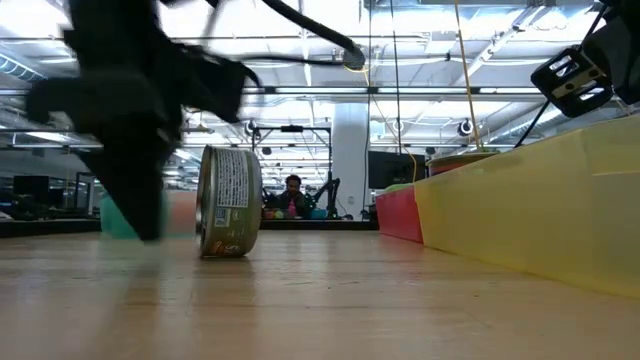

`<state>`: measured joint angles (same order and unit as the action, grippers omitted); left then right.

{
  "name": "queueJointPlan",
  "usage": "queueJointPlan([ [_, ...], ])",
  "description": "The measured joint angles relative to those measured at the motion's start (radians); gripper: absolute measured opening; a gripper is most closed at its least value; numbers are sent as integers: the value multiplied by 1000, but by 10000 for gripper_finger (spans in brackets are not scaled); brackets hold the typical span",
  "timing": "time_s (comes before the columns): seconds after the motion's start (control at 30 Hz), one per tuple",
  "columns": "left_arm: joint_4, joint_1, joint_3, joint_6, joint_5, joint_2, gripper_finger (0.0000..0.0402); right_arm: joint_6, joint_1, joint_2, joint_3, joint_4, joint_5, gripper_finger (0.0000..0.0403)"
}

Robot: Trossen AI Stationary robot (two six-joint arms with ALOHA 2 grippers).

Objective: Pick & Place Food Item
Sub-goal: Put the green tuna can into the yellow bin

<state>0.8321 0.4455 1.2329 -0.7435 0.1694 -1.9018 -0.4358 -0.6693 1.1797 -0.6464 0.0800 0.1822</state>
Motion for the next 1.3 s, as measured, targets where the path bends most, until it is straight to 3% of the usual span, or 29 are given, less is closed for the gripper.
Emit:
queueJointPlan([
  [0.23,91,52,0,-56,83,153,4,4,0,0,0,0,0,8],
  [0.33,74,61,1,-46,121,223,26,5,0,0,0,0,0,8],
  [0.63,-181,-20,1,278,119,326,203,11,0,0,0,0,0,8],
  [0.77,-183,-80,1,443,65,320,283,14,0,0,0,-1,0,8],
  [0.9,-162,-115,1,693,-11,317,335,34,0,0,0,-1,0,8],
  [1.07,-149,-145,1,845,-34,317,352,29,0,0,0,-1,0,8],
  [1.3,-125,-149,2,947,-83,271,336,29,6,0,0,-1,2,8],
])
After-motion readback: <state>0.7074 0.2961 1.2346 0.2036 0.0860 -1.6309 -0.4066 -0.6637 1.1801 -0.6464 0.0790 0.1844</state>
